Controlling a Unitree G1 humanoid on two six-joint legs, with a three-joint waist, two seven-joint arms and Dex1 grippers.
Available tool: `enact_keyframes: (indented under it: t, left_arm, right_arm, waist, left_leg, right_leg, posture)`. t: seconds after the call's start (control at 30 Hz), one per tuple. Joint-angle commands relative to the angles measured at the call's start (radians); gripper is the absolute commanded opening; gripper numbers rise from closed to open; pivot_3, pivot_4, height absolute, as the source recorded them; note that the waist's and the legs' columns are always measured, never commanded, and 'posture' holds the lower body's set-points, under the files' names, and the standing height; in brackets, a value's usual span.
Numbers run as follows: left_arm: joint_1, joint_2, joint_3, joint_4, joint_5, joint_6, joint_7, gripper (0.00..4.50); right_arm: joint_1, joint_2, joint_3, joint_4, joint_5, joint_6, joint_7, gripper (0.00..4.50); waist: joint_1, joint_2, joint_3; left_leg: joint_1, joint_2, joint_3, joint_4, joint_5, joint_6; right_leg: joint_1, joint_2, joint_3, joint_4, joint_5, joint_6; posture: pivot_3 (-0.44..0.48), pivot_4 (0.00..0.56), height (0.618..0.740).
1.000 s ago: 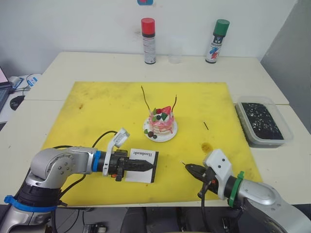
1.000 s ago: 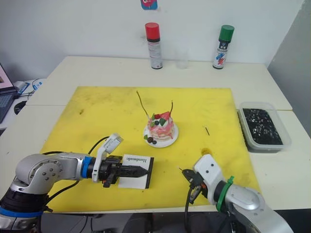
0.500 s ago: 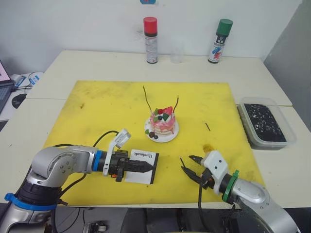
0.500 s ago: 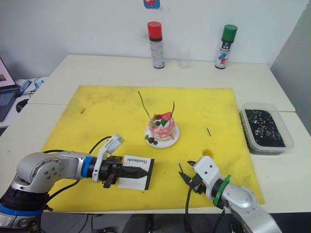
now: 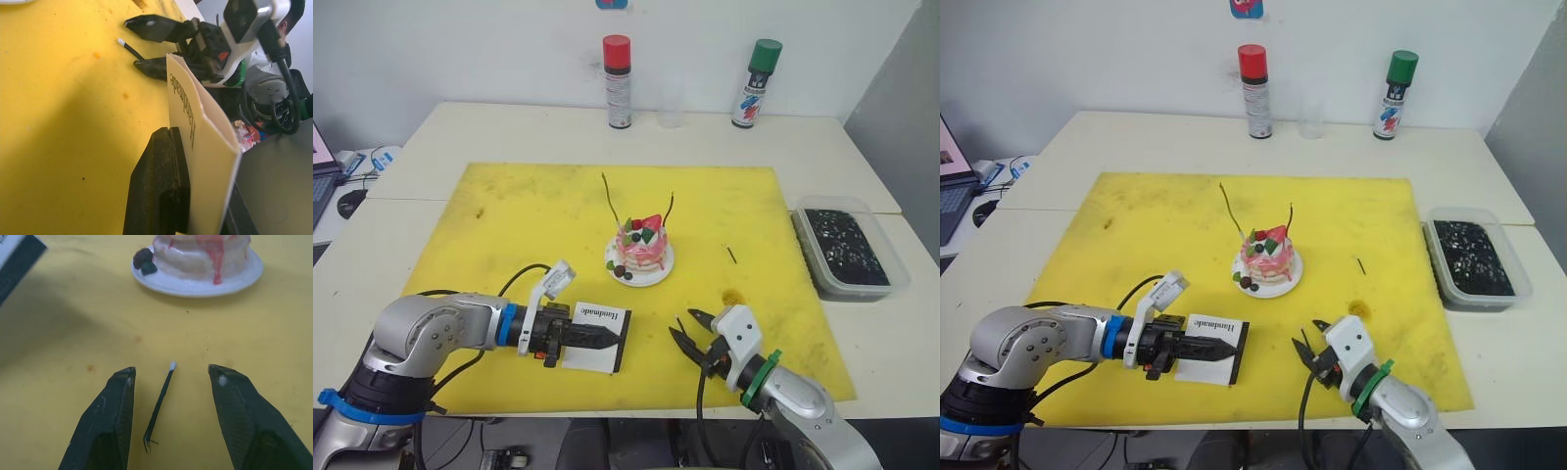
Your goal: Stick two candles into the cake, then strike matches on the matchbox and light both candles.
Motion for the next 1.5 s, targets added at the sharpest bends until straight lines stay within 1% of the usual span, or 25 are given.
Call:
enact_keyframes:
  t: [0.03,0.13,0.17,0.23,0.3,0.33,0.4,0.43,0.53,0.73,0.83,0.97,1.03,1.27,1.37,1.5]
  left_arm:
    - [-0.011,0.013,0.020,-0.031,-0.023,0.009,-0.005,0.00]
    - [-0.012,0.015,0.019,-0.030,-0.022,0.011,-0.008,0.00]
    - [-0.014,0.014,0.019,-0.029,-0.022,0.013,-0.008,0.00]
    - [-0.017,0.014,0.016,-0.028,-0.021,0.014,-0.008,0.00]
    - [-0.019,0.012,0.015,-0.026,-0.019,0.015,-0.010,0.00]
    - [-0.020,0.011,0.014,-0.025,-0.018,0.015,-0.010,0.00]
    - [-0.020,0.007,0.013,-0.024,-0.017,0.013,-0.009,0.00]
    - [-0.020,0.006,0.013,-0.023,-0.017,0.013,-0.009,0.00]
    - [-0.017,0.003,0.014,-0.025,-0.018,0.012,-0.006,0.00]
    - [-0.006,-0.014,0.017,-0.028,-0.021,0.010,0.007,0.00]
    - [-0.007,-0.020,0.018,-0.028,-0.020,0.010,0.011,0.00]
    - [-0.012,-0.023,0.015,-0.024,-0.016,0.011,0.010,0.00]
    - [-0.012,-0.024,0.012,-0.024,-0.015,0.010,0.009,0.00]
    - [-0.015,-0.030,0.008,-0.029,-0.016,0.015,0.014,0.00]
    - [-0.014,-0.030,0.010,-0.033,-0.019,0.019,0.016,0.00]
    - [-0.014,-0.029,0.012,-0.036,-0.021,0.023,0.016,0.00]
  right_arm:
    - [0.003,0.017,0.009,-0.019,-0.016,0.010,-0.027,2.43]
    - [-0.001,0.041,0.003,-0.018,-0.014,0.043,-0.049,2.43]
    - [0.000,0.042,0.006,-0.020,-0.015,0.057,-0.050,2.27]
    - [0.000,0.033,0.016,-0.028,-0.026,0.079,-0.051,1.86]
    - [0.000,0.028,0.021,-0.034,-0.032,0.094,-0.052,1.09]
    - [-0.001,0.025,0.025,-0.039,-0.037,0.103,-0.052,0.87]
    - [-0.001,0.031,0.024,-0.051,-0.030,0.117,-0.052,0.17]
    - [-0.001,0.031,0.024,-0.055,-0.030,0.121,-0.051,0.06]
    - [-0.001,0.031,0.021,-0.063,-0.028,0.123,-0.048,0.06]
    - [-0.018,0.000,-0.034,-0.095,0.007,0.141,-0.011,0.06]
    - [-0.037,-0.047,-0.051,-0.109,0.013,0.154,0.020,0.06]
    - [-0.062,-0.151,-0.084,-0.136,0.020,0.162,0.090,0.06]
    - [-0.077,-0.183,-0.094,-0.126,0.026,0.150,0.117,0.06]
    - [-0.103,-0.170,-0.092,-0.028,0.030,0.097,0.144,0.06]
    - [-0.106,-0.162,-0.088,0.003,0.020,0.067,0.145,0.66]
    - [-0.098,-0.163,-0.079,0.020,0.009,0.031,0.154,2.03]
  waist:
    - [0.000,0.000,0.000]
    - [0.000,0.000,0.000]
    - [0.000,0.000,0.000]
    - [0.000,0.000,0.000]
    - [0.000,-0.001,-0.001]
    - [0.000,-0.001,-0.001]
    - [0.000,-0.001,-0.001]
    - [0.000,-0.001,-0.001]
    - [0.000,-0.001,-0.001]
    - [0.000,-0.001,-0.001]
    - [0.001,-0.001,-0.001]
    - [0.001,-0.001,-0.001]
    - [0.001,-0.001,-0.001]
    - [0.001,-0.001,-0.001]
    - [0.001,-0.001,-0.001]
    - [0.001,-0.001,-0.001]
  left_leg:
    - [0.000,0.000,0.000,0.000,0.000,0.000]
    - [0.000,0.000,0.000,0.000,0.000,0.000]
    - [0.000,0.000,0.000,0.000,0.000,0.000]
    - [0.000,0.000,0.000,0.000,0.000,0.000]
    - [0.000,0.000,0.000,0.001,0.000,0.000]
    - [0.000,0.000,0.000,0.001,0.000,0.000]
    - [0.000,0.000,0.000,0.001,0.000,0.000]
    - [0.000,0.000,0.000,0.001,0.000,0.000]
    - [0.000,0.000,0.000,0.001,0.000,0.000]
    - [0.000,0.000,0.000,0.001,0.000,0.000]
    - [0.000,0.000,0.000,0.001,0.000,0.000]
    - [0.000,-0.001,0.000,0.001,0.000,0.000]
    - [0.000,-0.001,0.000,0.002,0.000,0.000]
    - [0.000,0.000,0.000,0.001,0.000,0.000]
    - [0.000,0.000,0.000,0.002,0.000,0.000]
    - [0.001,0.000,0.000,0.002,0.000,0.000]
  right_leg:
    - [0.000,0.000,0.000,0.000,0.000,0.000]
    - [0.000,0.000,0.000,0.000,0.000,0.000]
    - [0.000,0.000,0.000,0.000,0.000,0.000]
    - [0.000,0.000,0.000,0.000,0.000,0.000]
    - [0.000,0.000,0.000,0.000,0.000,0.000]
    - [0.000,0.000,0.000,0.000,0.000,0.000]
    - [0.000,0.000,0.000,0.000,0.000,0.000]
    - [0.001,0.000,0.000,0.000,0.000,0.000]
    - [0.001,0.000,0.000,0.000,0.001,0.001]
    - [0.001,0.000,0.000,0.000,0.001,0.002]
    - [0.001,0.000,0.000,0.000,0.002,0.003]
    - [0.001,0.000,0.000,0.000,0.002,0.003]
    - [0.001,0.000,0.000,0.000,0.002,0.003]
    - [0.001,0.001,0.000,0.001,0.002,0.003]
    - [0.001,0.001,0.000,0.001,0.002,0.003]
    - [0.001,0.001,0.000,0.001,0.002,0.003]
  posture:
    - [0.000,0.150,0.740]
    - [0.000,0.150,0.740]
    - [0.000,0.150,0.740]
    - [0.000,0.150,0.740]
    - [0.000,0.150,0.740]
    - [0.000,0.150,0.740]
    - [0.000,0.150,0.740]
    - [0.000,0.150,0.740]
    - [0.000,0.150,0.740]
    - [0.000,0.150,0.740]
    - [0.000,0.150,0.740]
    - [0.000,0.150,0.740]
    - [0.000,0.150,0.740]
    - [0.000,0.150,0.740]
    - [0.000,0.150,0.740]
    - [0.000,0.150,0.740]
